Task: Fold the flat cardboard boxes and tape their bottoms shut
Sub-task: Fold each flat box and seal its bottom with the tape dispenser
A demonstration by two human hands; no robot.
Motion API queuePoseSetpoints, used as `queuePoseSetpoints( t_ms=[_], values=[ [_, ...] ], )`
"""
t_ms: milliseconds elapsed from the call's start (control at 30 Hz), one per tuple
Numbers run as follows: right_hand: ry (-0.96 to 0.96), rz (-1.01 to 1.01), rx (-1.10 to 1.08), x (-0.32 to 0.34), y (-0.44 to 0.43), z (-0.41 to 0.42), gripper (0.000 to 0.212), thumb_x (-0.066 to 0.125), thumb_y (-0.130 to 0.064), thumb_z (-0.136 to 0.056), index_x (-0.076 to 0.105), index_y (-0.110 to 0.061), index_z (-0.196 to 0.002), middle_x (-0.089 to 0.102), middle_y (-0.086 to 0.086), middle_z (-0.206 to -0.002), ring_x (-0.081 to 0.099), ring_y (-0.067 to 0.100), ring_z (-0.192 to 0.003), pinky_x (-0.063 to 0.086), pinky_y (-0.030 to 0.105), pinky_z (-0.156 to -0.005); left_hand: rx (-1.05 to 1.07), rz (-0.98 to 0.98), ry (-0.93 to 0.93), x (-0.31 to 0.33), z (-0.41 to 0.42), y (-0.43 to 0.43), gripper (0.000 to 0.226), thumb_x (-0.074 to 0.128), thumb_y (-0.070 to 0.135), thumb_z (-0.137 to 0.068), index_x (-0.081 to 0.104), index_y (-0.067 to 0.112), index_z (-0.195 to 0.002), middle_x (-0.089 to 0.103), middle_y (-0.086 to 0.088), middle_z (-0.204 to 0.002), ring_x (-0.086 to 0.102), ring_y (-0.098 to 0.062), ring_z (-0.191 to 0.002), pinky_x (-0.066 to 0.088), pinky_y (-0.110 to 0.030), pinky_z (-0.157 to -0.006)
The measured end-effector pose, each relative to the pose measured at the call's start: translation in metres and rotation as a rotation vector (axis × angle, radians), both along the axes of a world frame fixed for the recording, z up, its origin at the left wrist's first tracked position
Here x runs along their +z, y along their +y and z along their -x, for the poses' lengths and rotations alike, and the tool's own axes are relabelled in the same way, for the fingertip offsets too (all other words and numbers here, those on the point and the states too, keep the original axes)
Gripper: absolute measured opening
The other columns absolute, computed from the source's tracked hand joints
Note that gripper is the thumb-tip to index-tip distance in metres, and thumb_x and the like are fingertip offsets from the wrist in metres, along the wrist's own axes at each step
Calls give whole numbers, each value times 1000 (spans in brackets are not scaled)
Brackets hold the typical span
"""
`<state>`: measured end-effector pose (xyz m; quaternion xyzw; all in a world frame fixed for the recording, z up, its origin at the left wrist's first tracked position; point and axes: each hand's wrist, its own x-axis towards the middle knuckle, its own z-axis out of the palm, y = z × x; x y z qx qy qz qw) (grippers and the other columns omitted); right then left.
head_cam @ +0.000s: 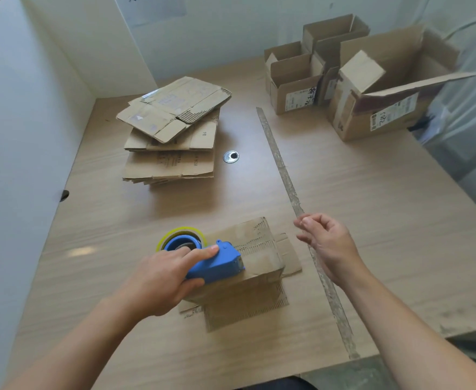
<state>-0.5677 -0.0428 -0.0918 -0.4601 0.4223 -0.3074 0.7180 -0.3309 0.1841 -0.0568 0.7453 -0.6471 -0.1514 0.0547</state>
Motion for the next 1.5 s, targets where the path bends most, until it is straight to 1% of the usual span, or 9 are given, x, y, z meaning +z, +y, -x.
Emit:
queuePoseSetpoints(
  t_ms=[233, 600, 800, 900, 967, 1033, 1100, 1367, 1500],
  values=[
    [190, -126, 104, -11, 5, -14, 22, 65, -14, -94, 47, -18, -82, 69, 2, -74, 70, 14, -67, 41, 27, -57, -1, -26, 23, 3, 0, -1, 58, 23, 69, -78, -11, 83, -123, 56, 13, -134, 58, -22, -111, 50, -43, -87],
    [334, -226, 66, -31, 13, -30, 20, 66, -11, -92, 50, -17, -83, 64, 1, -66, 59, 10, -49, 36, 24, -53, 9, -52, 14, 7, 2, -3, 59, 19, 70, -77, -16, 81, -123, 53, 15, -135, 56, -19, -113, 49, -40, -88],
    [416, -275, 88, -26, 18, -44, 16, 68, -16, -86, 53, -17, -81, 60, 6, -74, 52, 19, -59, 37, 25, -52, 3, -37, -29, 10, 4, -3, 61, 17, 70, -76, -8, 70, -131, 53, 16, -135, 56, -19, -114, 49, -39, -87],
    [403, -331, 68, -20, 20, -43, 41, 71, -17, -84, 48, -24, -116, 59, 4, -101, 59, 22, -82, 45, 28, -55, 10, -20, -23, 10, 4, -3, 61, 21, 69, -77, -2, 66, -134, 56, 14, -133, 58, -22, -112, 51, -43, -84],
    [533, -168, 116, -23, 19, -35, 78, 77, -27, -79, 34, -31, -144, 49, 3, -128, 57, 26, -108, 54, 37, -76, 8, -21, -24, 8, 4, -3, 61, 20, 69, -77, -2, 66, -134, 56, 14, -134, 58, -21, -113, 51, -43, -84],
    [632, 182, 138, -23, 17, -31, 51, 74, -27, -82, 55, -23, -129, 51, 4, -126, 57, 23, -110, 49, 35, -90, 7, -28, -22, 8, 3, -4, 61, 20, 69, -77, -2, 65, -134, 55, 14, -134, 58, -20, -114, 51, -42, -85],
    [624, 373, 172, -17, 20, -34, 10, 66, -24, -89, 65, -17, -96, 64, -1, -100, 62, 20, -96, 45, 29, -78, 0, -40, -28, 8, 2, -4, 62, 19, 70, -77, -3, 64, -134, 55, 15, -134, 58, -19, -113, 50, -41, -86],
    [596, 328, 246, -37, 38, -48, 31, 67, -44, -90, 54, -17, -99, 59, 0, -97, 56, 18, -90, 37, 28, -73, 12, 29, -61, 13, 3, -7, 59, 28, 71, -83, 5, 65, -138, 63, 12, -97, 60, -18, -77, 52, -36, -64],
    [602, 327, 247, -43, 38, -49, 31, 63, -48, -92, 54, -20, -102, 60, 1, -99, 59, 18, -90, 39, 29, -71, 19, -50, -85, 31, -3, -15, 65, 23, 72, -77, 11, 61, -140, 63, 17, -121, 61, -17, -95, 51, -34, -75]
  ],
)
